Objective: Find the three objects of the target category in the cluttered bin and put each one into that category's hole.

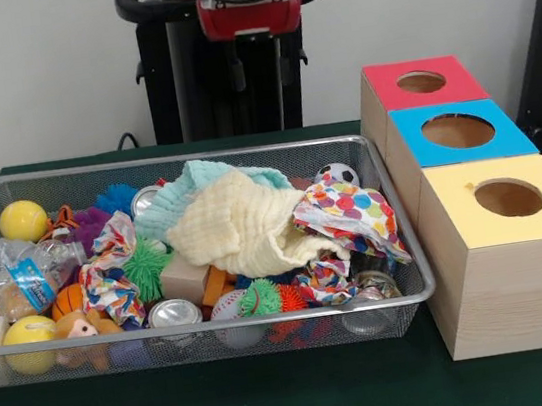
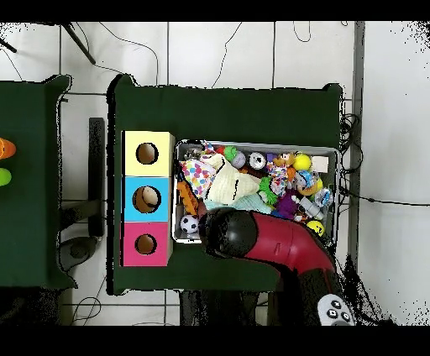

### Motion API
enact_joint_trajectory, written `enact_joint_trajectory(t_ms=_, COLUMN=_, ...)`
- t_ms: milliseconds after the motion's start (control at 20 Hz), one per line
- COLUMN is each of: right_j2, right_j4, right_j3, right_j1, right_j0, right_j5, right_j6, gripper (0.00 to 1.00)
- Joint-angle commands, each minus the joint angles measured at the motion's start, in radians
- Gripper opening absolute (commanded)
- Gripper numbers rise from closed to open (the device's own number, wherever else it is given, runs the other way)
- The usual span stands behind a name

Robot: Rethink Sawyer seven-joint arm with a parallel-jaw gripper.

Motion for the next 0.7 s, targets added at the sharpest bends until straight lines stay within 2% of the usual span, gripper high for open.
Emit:
enact_joint_trajectory(t_ms=50, right_j2=0.134, right_j4=-0.097, right_j3=-0.102, right_j1=0.104, right_j0=-0.093, right_j5=0.075, right_j6=-0.16, gripper=1.0)
enact_joint_trajectory(t_ms=500, right_j2=0.197, right_j4=-0.156, right_j3=-0.112, right_j1=0.135, right_j0=-0.164, right_j5=0.056, right_j6=-0.178, gripper=1.0)
enact_joint_trajectory(t_ms=700, right_j2=0.204, right_j4=-0.191, right_j3=-0.122, right_j1=0.128, right_j0=-0.168, right_j5=0.057, right_j6=-0.158, gripper=1.0)
